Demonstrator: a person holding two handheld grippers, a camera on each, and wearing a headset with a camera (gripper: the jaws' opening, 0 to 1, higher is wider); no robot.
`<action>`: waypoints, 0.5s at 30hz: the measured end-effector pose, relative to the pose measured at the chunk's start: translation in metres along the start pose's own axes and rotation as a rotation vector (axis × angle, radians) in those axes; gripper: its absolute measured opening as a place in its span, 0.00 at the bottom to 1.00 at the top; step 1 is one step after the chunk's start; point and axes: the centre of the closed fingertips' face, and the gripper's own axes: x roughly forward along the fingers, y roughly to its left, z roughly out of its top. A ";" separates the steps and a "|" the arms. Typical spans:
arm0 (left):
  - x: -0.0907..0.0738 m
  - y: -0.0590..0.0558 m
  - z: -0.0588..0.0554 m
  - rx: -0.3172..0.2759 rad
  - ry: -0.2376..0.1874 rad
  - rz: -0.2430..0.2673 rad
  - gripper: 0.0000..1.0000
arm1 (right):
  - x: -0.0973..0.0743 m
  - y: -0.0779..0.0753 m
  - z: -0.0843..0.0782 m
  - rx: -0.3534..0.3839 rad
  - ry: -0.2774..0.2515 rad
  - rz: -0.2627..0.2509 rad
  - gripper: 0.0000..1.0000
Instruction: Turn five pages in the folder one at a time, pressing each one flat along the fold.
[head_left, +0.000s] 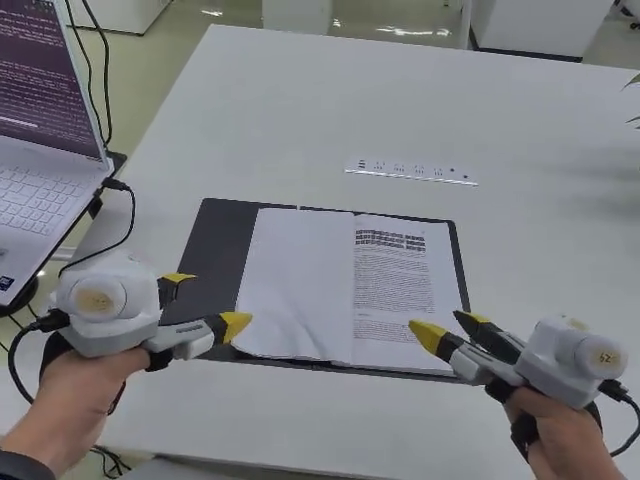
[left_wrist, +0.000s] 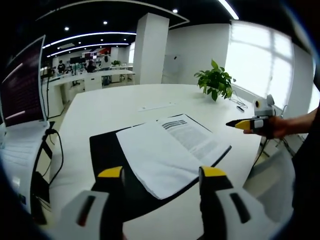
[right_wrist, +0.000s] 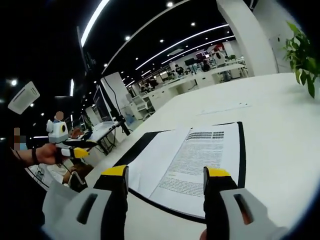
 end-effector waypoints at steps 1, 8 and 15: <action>-0.003 0.000 0.000 0.006 0.003 0.002 0.60 | -0.001 0.000 0.000 -0.009 0.002 -0.002 0.61; -0.017 -0.010 -0.004 0.004 0.011 0.004 0.66 | -0.012 0.008 -0.009 -0.044 0.028 0.006 0.66; -0.025 -0.022 -0.014 -0.009 0.018 0.003 0.72 | -0.025 0.023 -0.020 -0.105 0.071 0.012 0.76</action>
